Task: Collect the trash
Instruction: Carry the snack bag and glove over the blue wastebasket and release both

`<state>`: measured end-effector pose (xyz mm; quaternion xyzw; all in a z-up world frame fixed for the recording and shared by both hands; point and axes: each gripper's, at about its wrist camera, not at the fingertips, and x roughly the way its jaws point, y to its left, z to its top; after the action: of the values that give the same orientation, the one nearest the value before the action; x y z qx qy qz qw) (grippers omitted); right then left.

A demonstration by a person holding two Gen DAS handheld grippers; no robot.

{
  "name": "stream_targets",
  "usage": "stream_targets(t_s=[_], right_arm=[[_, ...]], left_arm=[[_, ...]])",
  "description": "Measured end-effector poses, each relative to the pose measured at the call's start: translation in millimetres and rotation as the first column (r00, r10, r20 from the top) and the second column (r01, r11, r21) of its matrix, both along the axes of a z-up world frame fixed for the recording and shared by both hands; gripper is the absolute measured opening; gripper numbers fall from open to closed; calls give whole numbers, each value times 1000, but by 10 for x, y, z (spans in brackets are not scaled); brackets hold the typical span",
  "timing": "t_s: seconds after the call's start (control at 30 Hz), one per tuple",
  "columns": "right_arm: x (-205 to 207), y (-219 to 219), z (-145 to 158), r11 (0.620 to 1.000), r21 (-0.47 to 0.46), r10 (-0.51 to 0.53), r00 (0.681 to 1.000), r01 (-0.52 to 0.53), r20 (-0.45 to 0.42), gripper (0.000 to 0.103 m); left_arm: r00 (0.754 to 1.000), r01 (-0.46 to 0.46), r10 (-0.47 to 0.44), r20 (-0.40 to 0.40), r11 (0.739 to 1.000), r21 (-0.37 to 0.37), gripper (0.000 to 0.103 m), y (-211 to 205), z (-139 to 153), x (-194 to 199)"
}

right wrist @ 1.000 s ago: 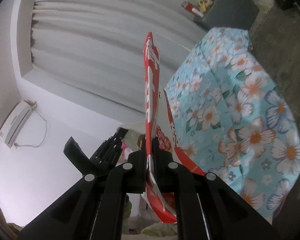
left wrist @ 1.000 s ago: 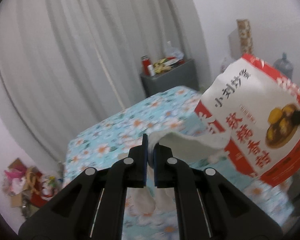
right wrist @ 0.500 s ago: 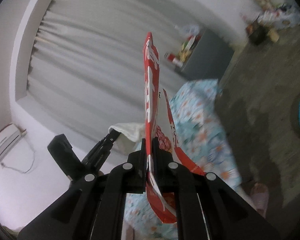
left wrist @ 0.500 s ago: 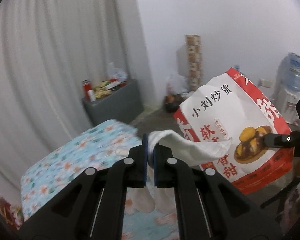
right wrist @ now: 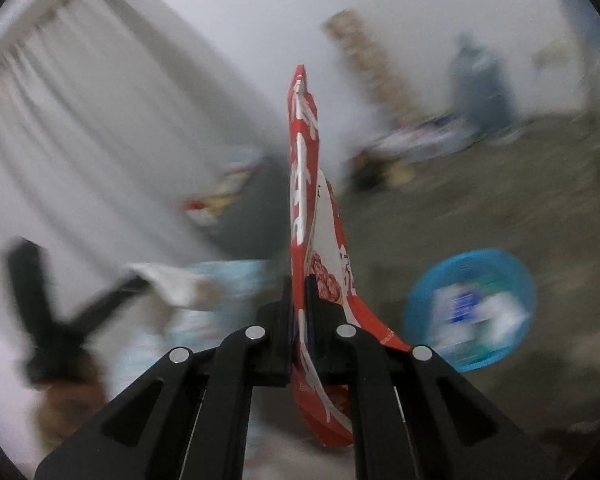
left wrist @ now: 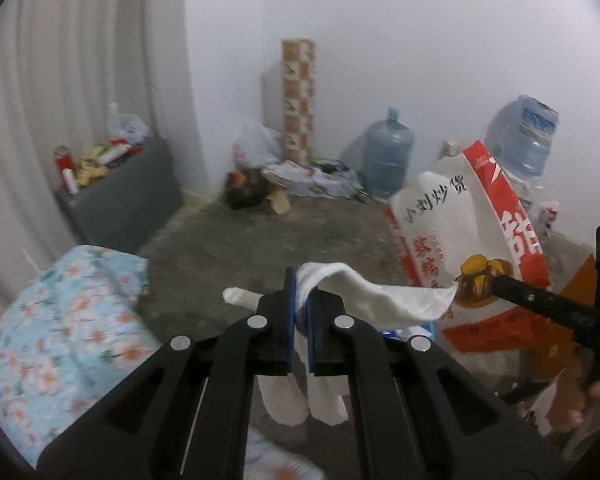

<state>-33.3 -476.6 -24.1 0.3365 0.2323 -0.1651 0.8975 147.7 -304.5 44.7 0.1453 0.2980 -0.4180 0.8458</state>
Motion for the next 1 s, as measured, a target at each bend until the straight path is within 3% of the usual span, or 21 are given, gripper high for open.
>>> stream_targets(t_s=[0.07,0.17,0.33,0.37,0.4,0.47,0.53,0.6,0.67,0.7,0.77,0.87,1.0], right_arm=[[58,-81,-128,993,-90,-86,990,76,-108,6],[271,-199,-437,965,-222,-192,949,137,-248,6],[709,-307,-1043,922,-375,-258,871,94,-418,7],[835,-317,-1253,907,-416,-282,834,69,-475,8],[951,-310,-1405,901,-431,-286,813,48,-507,10],[1093,-366,-1761,912,-409,-261,765,-3,-588,34],[1159,-352,-2107,944,-325,-186,735,-49,-651,35],[1112,-378,-2150,969,-246,-142,760,-25,-635,42],[971,-423,-2095,982,-189,-123,815,17,-566,61],[828,-477,-2031,987,-154,-125,854,54,-505,62],[617,-591,-1951,990,-68,-142,900,125,-413,62],[353,-872,-1851,970,42,-216,926,240,-310,62],[17,-1118,-1768,930,109,-323,921,352,-217,62]], left_arm=[[999,24,-24,-32,1000,7,3,-142,-132,48],[996,48,-47,-77,999,21,3,-317,-343,137],[988,58,-50,-146,997,55,3,-493,-690,345],[987,56,-47,-155,997,58,3,-490,-728,376],[985,53,-42,-169,997,64,3,-506,-795,423],[981,50,-35,-188,996,71,3,-495,-887,466],[978,49,-31,-204,995,83,3,-515,-973,509],[977,50,-29,-210,994,93,3,-510,-1028,536],[976,53,-31,-215,994,97,3,-507,-1070,552],[976,54,-31,-217,993,101,3,-513,-1075,543],[973,59,-34,-227,993,104,3,-552,-1111,552],[966,77,-49,-254,992,100,3,-665,-1135,502],[944,133,-101,-313,988,81,3,-987,-1174,373]])
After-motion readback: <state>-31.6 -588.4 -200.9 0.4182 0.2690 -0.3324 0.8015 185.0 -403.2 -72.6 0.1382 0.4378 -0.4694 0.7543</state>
